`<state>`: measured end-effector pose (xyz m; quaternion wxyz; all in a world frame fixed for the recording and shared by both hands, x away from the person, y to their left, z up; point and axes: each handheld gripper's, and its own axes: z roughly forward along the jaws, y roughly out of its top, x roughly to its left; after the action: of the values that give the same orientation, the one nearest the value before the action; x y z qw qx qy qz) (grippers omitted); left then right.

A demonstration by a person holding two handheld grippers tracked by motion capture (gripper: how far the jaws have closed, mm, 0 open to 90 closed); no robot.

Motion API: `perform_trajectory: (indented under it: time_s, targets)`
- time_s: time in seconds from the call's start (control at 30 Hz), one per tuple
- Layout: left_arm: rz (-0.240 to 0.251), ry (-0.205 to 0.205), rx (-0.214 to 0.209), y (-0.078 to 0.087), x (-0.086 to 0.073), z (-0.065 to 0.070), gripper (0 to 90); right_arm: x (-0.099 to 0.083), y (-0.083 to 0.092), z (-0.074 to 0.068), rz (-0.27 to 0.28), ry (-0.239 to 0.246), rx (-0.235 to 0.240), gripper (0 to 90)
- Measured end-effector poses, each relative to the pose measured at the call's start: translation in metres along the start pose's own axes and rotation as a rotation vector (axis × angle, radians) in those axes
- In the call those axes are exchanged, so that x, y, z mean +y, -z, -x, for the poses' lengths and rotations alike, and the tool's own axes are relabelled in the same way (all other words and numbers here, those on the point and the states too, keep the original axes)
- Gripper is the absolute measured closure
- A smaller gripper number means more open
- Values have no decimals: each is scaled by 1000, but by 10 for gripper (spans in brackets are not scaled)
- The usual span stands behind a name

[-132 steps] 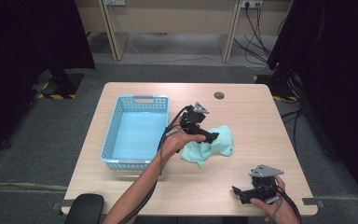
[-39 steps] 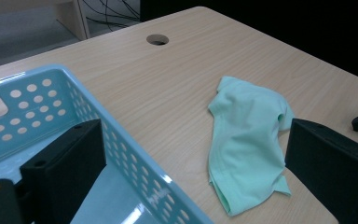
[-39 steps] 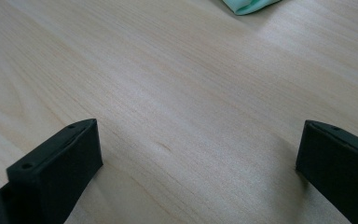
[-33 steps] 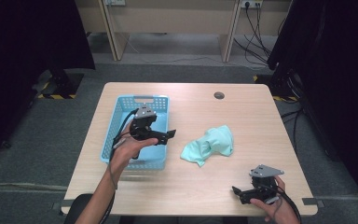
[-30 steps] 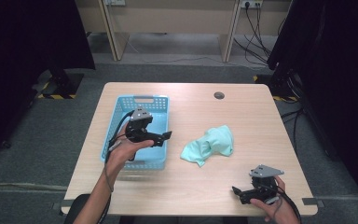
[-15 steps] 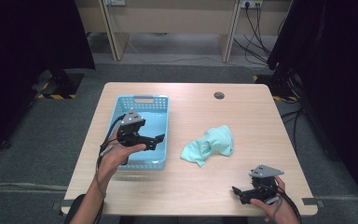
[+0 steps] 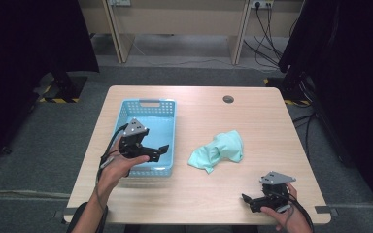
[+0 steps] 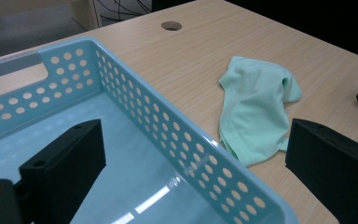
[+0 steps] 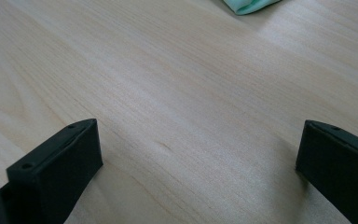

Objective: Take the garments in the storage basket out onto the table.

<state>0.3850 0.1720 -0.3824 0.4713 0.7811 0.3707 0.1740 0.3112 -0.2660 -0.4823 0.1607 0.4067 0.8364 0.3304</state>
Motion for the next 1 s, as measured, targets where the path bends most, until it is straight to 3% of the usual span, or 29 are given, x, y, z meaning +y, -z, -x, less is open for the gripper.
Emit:
perform_trajectory:
  time_s: [1.0]
  targets:
    - [-9, -27, -6, 22, -23, 12, 42, 0, 0, 0, 0, 0, 0, 3]
